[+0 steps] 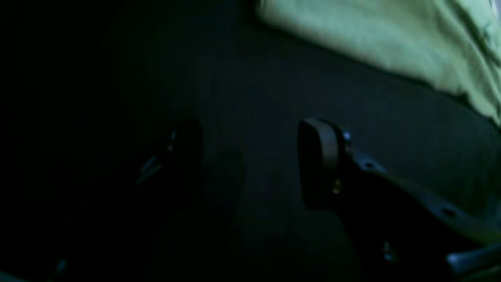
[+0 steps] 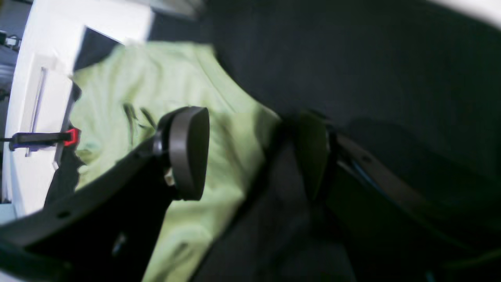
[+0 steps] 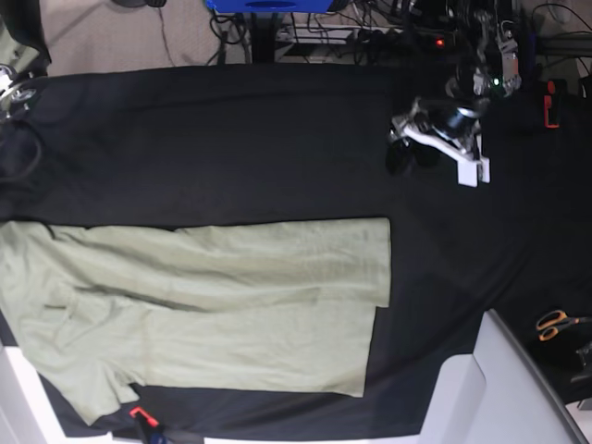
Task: Fold the T-shirt properly
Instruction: 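Grasp the shirt's side edge again with the left gripper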
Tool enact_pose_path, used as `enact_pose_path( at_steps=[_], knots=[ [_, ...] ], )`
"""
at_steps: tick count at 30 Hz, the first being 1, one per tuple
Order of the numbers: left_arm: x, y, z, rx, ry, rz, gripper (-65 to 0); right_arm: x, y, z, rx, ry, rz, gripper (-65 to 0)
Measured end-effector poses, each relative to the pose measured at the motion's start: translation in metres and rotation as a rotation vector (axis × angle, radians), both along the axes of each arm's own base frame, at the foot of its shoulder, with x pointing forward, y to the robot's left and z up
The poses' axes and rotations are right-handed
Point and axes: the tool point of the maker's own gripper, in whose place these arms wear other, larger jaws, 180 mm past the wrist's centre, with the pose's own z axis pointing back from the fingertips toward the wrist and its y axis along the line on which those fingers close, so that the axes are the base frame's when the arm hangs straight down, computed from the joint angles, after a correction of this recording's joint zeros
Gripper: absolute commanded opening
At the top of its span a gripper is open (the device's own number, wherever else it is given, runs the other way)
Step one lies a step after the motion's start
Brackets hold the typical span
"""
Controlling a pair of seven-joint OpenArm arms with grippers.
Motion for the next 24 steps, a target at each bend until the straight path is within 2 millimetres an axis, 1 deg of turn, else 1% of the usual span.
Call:
enact_pose_path(
  at_steps=[1,3,5,7,8,9,10,12,14,15,17,20,24],
  knots=[
    [0.003,0.0,-0.001,-0.002,0.003,-0.002,-27.5,-0.002,0.002,-0.003,0.016,-0.002,-0.005,-30.2],
    [0.011,0.003,-0.006,-0.005,0.011,0.014,-27.5,0.001,0.009,-0.01,0.047,-0.009,-0.005,-30.2],
    [0.02,0.004,-0.008,-0.016,0.007,0.022,-27.5,0.002,0.021,-0.024,0.102,0.009,0.003,-30.2],
    [0.028,0.002,-0.008,-0.034,0.001,0.033,-27.5,0.005,0.037,-0.039,0.159,0.026,0.016,-30.2],
    [0.03,0.001,-0.009,-0.039,0.002,0.034,-27.5,0.006,0.044,-0.044,0.179,0.027,0.019,-30.0],
    [0.031,0.0,-0.01,-0.042,0.003,0.036,-27.5,0.01,0.046,-0.044,0.179,0.006,0.01,-29.1],
    [0.031,-0.001,-0.01,-0.045,0.002,0.037,-27.6,0.012,0.047,-0.045,0.18,0.001,0.0,-26.0],
    [0.034,-0.006,-0.009,-0.058,-0.003,0.043,-27.6,0.02,0.045,-0.042,0.171,-0.029,-0.028,-15.2],
    [0.036,-0.011,-0.009,-0.067,-0.005,0.036,-27.6,0.028,0.045,-0.039,0.164,-0.057,-0.047,-5.7],
    [0.036,-0.012,-0.008,-0.071,-0.007,0.036,-27.6,0.03,0.045,-0.039,0.16,-0.067,-0.054,-3.5],
    [0.036,-0.011,-0.008,-0.068,-0.006,0.038,-27.6,0.031,0.043,-0.039,0.157,-0.084,-0.072,-4.7],
    [0.035,-0.006,-0.009,-0.058,-0.003,0.04,-27.6,0.032,0.037,-0.041,0.166,-0.094,-0.109,-9.9],
    [0.035,-0.008,-0.009,-0.063,-0.003,0.04,-27.6,0.033,0.036,-0.045,0.191,-0.077,-0.138,-24.3]
  ],
)
